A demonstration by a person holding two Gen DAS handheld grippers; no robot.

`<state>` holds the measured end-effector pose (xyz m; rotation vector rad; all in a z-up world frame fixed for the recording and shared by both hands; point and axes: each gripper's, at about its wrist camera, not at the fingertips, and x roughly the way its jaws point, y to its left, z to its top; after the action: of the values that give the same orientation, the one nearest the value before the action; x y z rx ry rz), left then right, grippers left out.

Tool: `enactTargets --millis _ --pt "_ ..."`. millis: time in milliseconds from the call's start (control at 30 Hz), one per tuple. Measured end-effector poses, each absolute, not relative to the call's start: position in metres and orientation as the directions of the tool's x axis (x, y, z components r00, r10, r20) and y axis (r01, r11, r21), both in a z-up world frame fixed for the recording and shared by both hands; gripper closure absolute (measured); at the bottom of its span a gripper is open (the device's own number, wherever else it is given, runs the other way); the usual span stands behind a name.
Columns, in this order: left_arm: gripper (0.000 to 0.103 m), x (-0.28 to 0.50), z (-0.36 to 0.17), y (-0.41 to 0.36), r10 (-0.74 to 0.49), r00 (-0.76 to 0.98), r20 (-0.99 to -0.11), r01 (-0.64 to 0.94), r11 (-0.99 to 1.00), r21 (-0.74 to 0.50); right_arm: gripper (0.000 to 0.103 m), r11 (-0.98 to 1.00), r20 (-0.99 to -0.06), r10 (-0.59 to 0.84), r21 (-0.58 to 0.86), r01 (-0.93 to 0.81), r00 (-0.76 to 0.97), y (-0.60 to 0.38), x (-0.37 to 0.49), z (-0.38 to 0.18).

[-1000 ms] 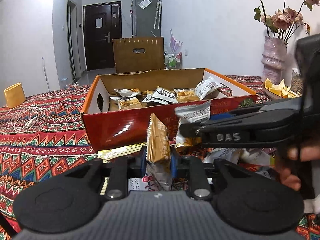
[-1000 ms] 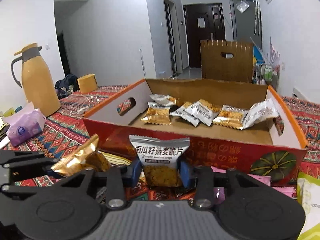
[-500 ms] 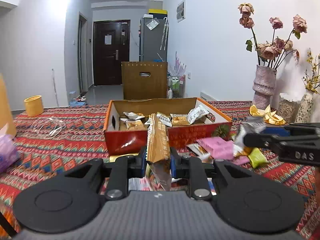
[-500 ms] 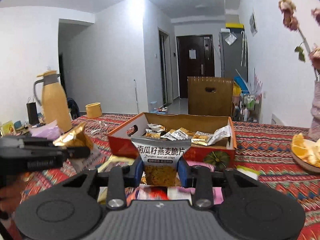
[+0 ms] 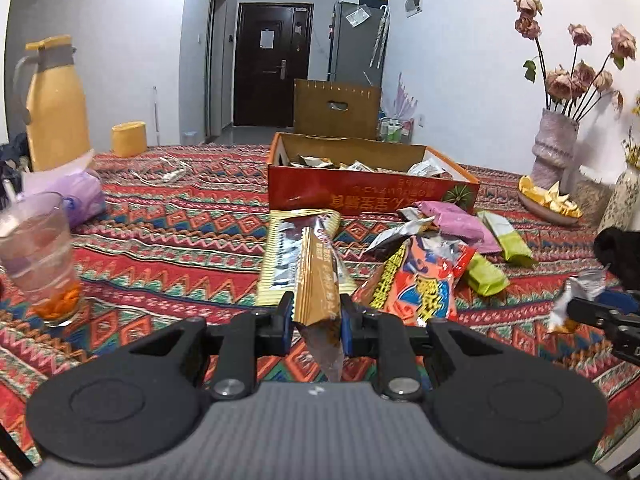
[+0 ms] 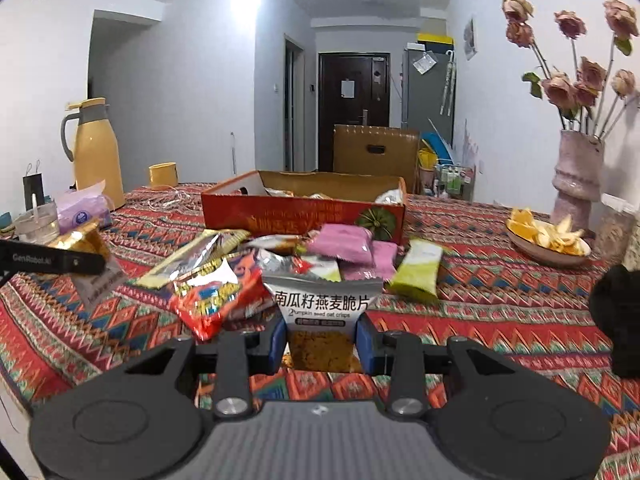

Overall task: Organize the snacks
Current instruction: 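Lift the held packets and carry both grippers over the box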

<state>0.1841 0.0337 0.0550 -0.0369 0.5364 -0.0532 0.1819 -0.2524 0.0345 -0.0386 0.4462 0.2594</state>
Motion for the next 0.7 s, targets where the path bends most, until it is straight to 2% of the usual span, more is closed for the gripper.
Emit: enactTargets --millis 367,700 --pt "0.081 0.176 0.062 0.024 -0.071 0.869 -0.49 0.059 0.997 -0.04 0.068 0.976 -0.428 0.213 0.046 -0.214 0.878 -0.267 0.173 0.031" --pt "0.081 0.21 0.064 0.022 -0.073 0.866 -0.495 0.068 0.997 -0.027 0.068 0.97 -0.43 0.235 0.052 -0.236 0.872 -0.264 0.202 0.032"
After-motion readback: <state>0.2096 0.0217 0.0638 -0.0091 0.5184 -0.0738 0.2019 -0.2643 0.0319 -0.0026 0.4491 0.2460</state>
